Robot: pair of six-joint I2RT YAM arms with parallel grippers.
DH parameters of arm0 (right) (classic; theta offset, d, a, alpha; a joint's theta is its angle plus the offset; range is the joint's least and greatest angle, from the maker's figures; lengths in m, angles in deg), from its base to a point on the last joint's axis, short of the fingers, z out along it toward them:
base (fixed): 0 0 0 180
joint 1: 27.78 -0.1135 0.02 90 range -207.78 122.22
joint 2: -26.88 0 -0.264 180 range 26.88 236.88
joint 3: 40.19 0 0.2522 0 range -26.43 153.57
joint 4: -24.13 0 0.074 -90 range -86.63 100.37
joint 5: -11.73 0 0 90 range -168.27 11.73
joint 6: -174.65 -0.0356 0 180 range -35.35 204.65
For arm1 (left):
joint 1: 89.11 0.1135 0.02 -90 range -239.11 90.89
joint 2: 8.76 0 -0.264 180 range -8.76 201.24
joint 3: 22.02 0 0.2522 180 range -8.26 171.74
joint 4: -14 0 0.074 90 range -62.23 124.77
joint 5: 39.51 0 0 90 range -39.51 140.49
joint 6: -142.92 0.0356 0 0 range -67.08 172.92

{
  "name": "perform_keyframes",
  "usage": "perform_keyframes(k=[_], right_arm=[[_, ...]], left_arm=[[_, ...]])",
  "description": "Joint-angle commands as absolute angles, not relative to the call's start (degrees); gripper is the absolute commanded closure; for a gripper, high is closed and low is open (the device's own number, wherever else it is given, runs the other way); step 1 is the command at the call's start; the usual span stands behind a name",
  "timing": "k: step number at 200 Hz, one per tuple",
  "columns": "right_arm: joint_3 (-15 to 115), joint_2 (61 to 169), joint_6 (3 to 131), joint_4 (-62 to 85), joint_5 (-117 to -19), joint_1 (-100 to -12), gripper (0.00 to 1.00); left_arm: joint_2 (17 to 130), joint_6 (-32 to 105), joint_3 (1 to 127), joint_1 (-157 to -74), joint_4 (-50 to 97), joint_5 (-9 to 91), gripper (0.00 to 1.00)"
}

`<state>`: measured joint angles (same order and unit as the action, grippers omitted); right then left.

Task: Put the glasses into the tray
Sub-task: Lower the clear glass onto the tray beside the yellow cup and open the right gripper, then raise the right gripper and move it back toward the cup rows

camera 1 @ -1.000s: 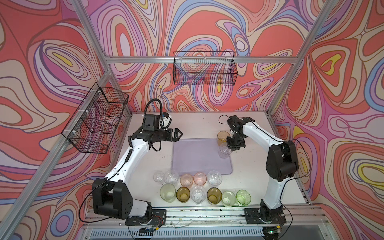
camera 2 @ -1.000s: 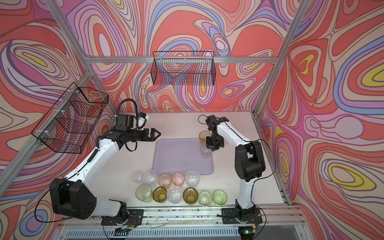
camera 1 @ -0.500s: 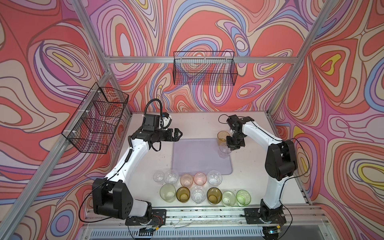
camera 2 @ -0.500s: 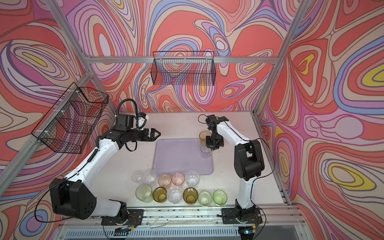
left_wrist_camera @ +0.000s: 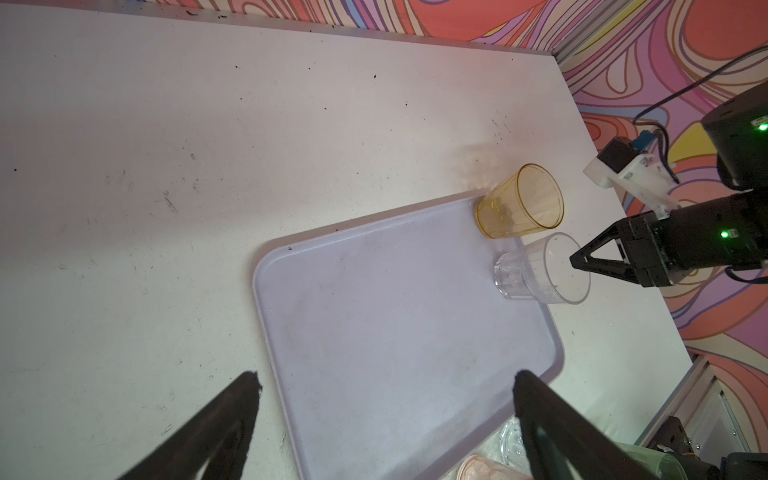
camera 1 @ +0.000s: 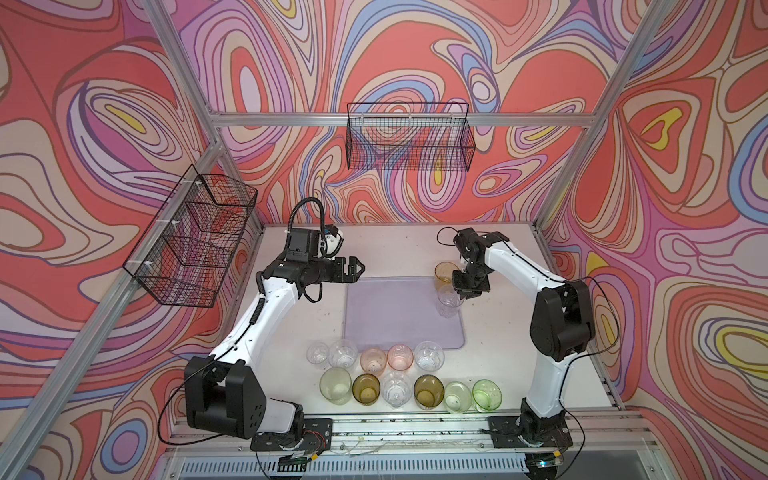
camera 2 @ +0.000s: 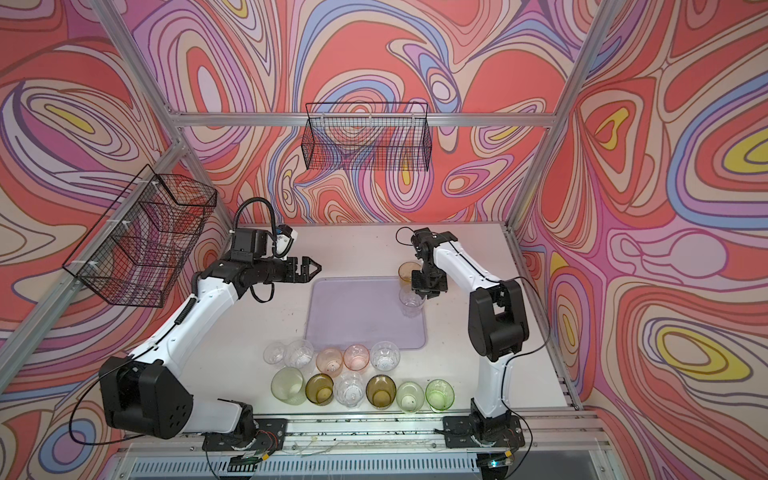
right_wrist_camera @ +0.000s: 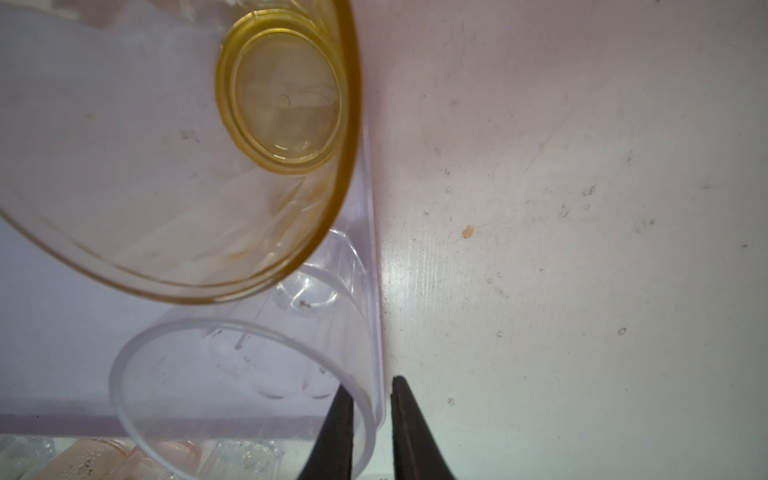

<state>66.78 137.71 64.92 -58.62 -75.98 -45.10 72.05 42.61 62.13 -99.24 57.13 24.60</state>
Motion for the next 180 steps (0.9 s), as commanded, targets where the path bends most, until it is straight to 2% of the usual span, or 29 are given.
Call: perform_keyframes(k=[1, 113, 180], right_arm=[[68.9, 136.8, 65.2, -59.8, -77.0, -44.9, 0.81], [68.4, 125.4, 65.3, -66.4, -77.9, -44.9, 0.79], [62.9, 117.9, 65.0, -67.7, -74.7, -45.3, 0.77]], left_arm=[[71.0, 43.4, 62.5, -99.3, 57.8, 24.9, 0.02], [70.8, 43.9, 62.7, -99.3, 58.5, 25.4, 0.02], [70.8, 44.4, 62.7, -99.3, 58.6, 25.6, 0.02]])
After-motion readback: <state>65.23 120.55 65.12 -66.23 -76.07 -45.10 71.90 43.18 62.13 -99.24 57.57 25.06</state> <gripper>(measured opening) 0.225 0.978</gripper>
